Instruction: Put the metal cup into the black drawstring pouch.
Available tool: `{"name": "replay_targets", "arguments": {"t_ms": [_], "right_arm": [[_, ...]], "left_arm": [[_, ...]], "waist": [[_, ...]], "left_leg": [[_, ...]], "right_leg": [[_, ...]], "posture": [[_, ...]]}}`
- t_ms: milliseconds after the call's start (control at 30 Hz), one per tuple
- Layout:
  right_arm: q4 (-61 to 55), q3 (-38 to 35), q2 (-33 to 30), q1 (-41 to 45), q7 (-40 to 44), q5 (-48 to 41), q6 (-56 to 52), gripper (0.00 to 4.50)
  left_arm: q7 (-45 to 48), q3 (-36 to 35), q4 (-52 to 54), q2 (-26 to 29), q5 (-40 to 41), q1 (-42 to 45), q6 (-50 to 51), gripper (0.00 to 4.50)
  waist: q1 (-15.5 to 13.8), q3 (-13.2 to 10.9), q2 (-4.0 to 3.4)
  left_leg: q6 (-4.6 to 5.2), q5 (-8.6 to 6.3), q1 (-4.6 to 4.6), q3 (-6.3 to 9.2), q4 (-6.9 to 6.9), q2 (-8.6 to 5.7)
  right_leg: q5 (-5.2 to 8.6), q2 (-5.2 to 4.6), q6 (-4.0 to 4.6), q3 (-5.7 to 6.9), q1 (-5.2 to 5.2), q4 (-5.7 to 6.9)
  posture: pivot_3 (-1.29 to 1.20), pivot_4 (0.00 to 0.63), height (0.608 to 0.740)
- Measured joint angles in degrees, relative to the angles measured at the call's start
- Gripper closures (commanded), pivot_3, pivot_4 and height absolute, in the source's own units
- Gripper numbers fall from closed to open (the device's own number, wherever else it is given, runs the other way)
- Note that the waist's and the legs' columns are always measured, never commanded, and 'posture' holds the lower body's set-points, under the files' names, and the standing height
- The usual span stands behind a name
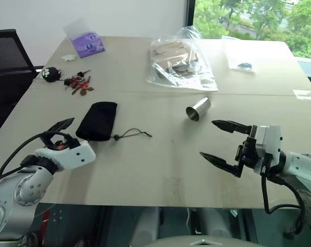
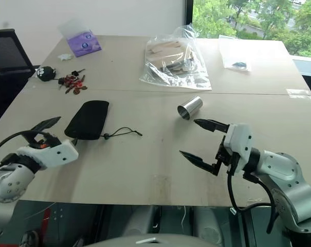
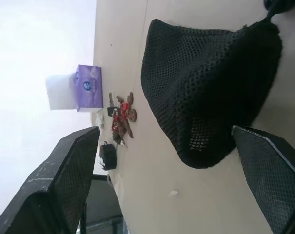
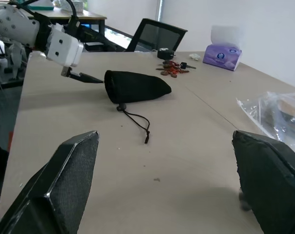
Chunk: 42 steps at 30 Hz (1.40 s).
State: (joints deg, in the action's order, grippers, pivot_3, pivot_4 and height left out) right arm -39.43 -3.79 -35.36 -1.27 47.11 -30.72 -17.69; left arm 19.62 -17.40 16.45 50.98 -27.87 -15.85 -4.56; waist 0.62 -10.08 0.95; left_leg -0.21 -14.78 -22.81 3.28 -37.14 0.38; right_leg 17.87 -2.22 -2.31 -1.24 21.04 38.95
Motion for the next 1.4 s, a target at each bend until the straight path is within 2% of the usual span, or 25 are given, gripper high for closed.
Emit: {"name": "replay_targets", "arguments": {"t_ms": [100, 200, 400, 433, 467, 500, 600, 700, 733, 833, 900, 967, 1000, 1067, 1133, 1233, 1400], "right_arm": [[0.1, 0.7, 0.2, -0.1, -0.3, 0.6, 0.5, 0.05], [0.1, 0.7, 0.2, -0.4, -1.0, 1.1, 0.6, 0.00], [0.0, 0.8, 0.3, -1.0, -3.9, 3.2, 0.2, 0.00], [0.0, 0.8, 0.4, -1.0, -4.2, 3.3, 0.0, 0.00], [0.0, 0.9, 1.2, -0.9, -6.2, 3.8, -1.0, 0.00], [0.0, 0.9, 1.4, -0.8, -6.9, 4.2, -1.1, 0.00], [0.2, 1.8, 1.4, 0.3, -9.5, 6.5, -3.2, 0.00], [0.7, 3.7, 0.8, 2.6, -12.8, 11.2, -5.7, 0.00], [1.1, 5.6, -1.4, 4.8, -14.4, 14.8, -8.3, 0.00], [2.6, 7.0, -2.5, 7.3, -16.5, 18.9, -11.0, 0.00], [4.8, 7.3, -1.3, 8.3, -18.3, 21.0, -10.7, 0.00], [6.5, 6.7, 0.9, 8.4, -19.4, 21.4, -9.3, 0.00], [6.8, 6.4, 1.4, 8.4, -20.4, 22.0, -9.5, 0.00], [6.6, 6.5, 1.1, 9.0, -21.6, 24.0, -11.2, 0.00], [7.2, 7.8, -0.5, 10.2, -22.5, 27.3, -14.0, 0.00], [8.7, 9.1, -0.2, 11.1, -22.2, 28.3, -14.2, 0.00], [11.1, 10.9, 6.2, 13.0, -24.8, 30.2, -12.3, 0.00]], "left_arm": [[0.0, 3.0, -1.6, -0.3, -1.2, 4.3, 0.1, 0.00], [0.9, 5.1, -3.3, -0.1, -2.1, 6.8, 0.1, 0.71], [4.0, 7.8, -7.4, 0.2, -1.0, 10.8, -0.6, 3.45], [4.4, 7.9, -7.4, 0.2, -0.8, 11.1, -0.5, 3.72], [7.1, 8.2, -7.4, 0.1, 1.5, 12.1, 0.7, 4.22], [8.3, 8.3, -7.3, 0.1, 2.5, 12.5, 1.5, 4.45], [16.4, 8.5, -3.5, -2.4, 10.7, 14.2, 12.0, 4.45], [24.6, 9.0, 3.7, -5.4, 22.0, 19.2, 31.5, 4.45], [27.6, 9.1, 7.1, -6.8, 28.5, 24.1, 44.9, 4.45], [28.6, 9.3, 11.0, -9.7, 36.3, 33.2, 63.8, 4.45], [26.0, 9.5, 11.1, -14.0, 39.6, 41.3, 78.9, 4.45], [23.2, 9.6, 10.1, -17.0, 40.4, 44.7, 86.0, 4.45], [20.1, 9.0, 7.6, -20.8, 40.1, 47.7, 90.6, 4.45], [16.2, 8.6, 4.5, -24.2, 39.7, 50.3, 94.9, 4.45], [12.1, 5.1, 0.6, -30.1, 39.7, 52.6, 96.6, 4.45], [8.5, 1.8, -2.0, -34.7, 39.8, 54.6, 97.0, 4.45], [5.2, 0.1, -6.1, -35.3, 41.2, 58.3, 97.0, 4.45]], "waist": [[0.0, 0.0, 0.03], [0.3, 0.0, 0.02], [0.1, 0.0, 0.02], [0.1, 0.0, 0.02], [0.1, 0.0, 0.02], [0.1, 0.0, 0.02], [0.1, 0.0, 0.02], [0.0, 0.0, 0.01], [0.0, 0.0, 0.01], [0.1, 0.0, 0.06], [0.4, 0.0, 0.07], [0.7, 0.0, 0.07], [0.6, 0.0, 0.05], [0.8, 0.0, 0.07], [0.6, 0.0, 0.08], [0.4, 0.0, 0.10], [0.4, 0.0, 0.10]], "left_leg": [[0.00, 0.00, -0.01, -0.01, -0.03, -0.01], [0.00, 0.00, 0.01, -0.08, -0.03, 0.00], [0.00, 0.00, -0.01, -0.06, -0.05, 0.01], [0.00, 0.00, -0.01, -0.06, -0.06, 0.01], [0.00, 0.00, -0.01, -0.05, -0.06, 0.01], [0.00, 0.00, -0.01, -0.05, -0.06, 0.01], [0.00, 0.00, -0.03, -0.05, -0.11, 0.01], [-0.01, 0.01, -0.05, 0.01, -0.25, -0.01], [-0.01, 0.01, -0.05, 0.03, -0.34, -0.02], [-0.02, 0.01, -0.04, 0.08, -0.56, -0.07], [-0.02, 0.02, 0.01, 0.07, -0.66, -0.09], [-0.03, 0.02, 0.05, 0.01, -0.66, -0.07], [-0.03, 0.02, 0.04, 0.04, -0.70, -0.08], [-0.08, 0.05, -0.07, 0.01, -0.80, -0.07], [-0.26, 0.15, -0.13, -0.02, -0.88, -0.08], [-0.28, 0.17, -0.16, 0.00, -0.90, -0.07], [-0.31, 0.18, -0.17, -0.08, -0.87, -0.05]], "right_leg": [[-0.01, 0.08, -0.01, 0.08, 0.00, 0.01], [-0.01, 0.07, -0.01, 0.07, 0.01, 0.03], [-0.01, 0.08, -0.01, 0.12, 0.02, 0.06], [-0.01, 0.08, -0.01, 0.13, 0.01, 0.06], [-0.01, 0.08, -0.01, 0.13, 0.01, 0.07], [-0.01, 0.10, -0.01, 0.13, 0.02, 0.08], [-0.01, 0.18, -0.01, 0.15, 0.02, 0.13], [0.00, 0.22, -0.02, 0.22, 0.02, 0.26], [0.00, 0.24, -0.02, 0.23, 0.03, 0.39], [0.01, 0.28, -0.04, 0.26, 0.02, 0.68], [0.02, 0.32, -0.05, 0.20, 0.02, 0.81], [0.02, 0.33, -0.05, 0.12, 0.04, 0.86], [0.02, 0.31, -0.05, 0.14, 0.04, 0.89], [0.01, 0.33, -0.05, 0.09, 0.13, 0.93], [0.01, 0.30, -0.05, 0.05, 0.17, 0.93], [0.01, 0.30, -0.04, 0.06, 0.20, 0.94], [0.01, 0.29, -0.04, -0.03, 0.28, 0.97]], "posture": [[0.00, 0.150, 0.740], [0.00, 0.150, 0.740], [0.00, 0.150, 0.740], [0.00, 0.150, 0.740], [0.00, 0.150, 0.740], [0.00, 0.150, 0.740], [0.00, 0.150, 0.740], [0.00, 0.150, 0.740], [0.00, 0.150, 0.740], [0.00, 0.150, 0.740], [0.00, 0.150, 0.740], [0.00, 0.150, 0.740], [0.00, 0.150, 0.740], [0.00, 0.150, 0.740], [0.00, 0.150, 0.740], [0.00, 0.150, 0.740], [0.00, 0.150, 0.740]]}}
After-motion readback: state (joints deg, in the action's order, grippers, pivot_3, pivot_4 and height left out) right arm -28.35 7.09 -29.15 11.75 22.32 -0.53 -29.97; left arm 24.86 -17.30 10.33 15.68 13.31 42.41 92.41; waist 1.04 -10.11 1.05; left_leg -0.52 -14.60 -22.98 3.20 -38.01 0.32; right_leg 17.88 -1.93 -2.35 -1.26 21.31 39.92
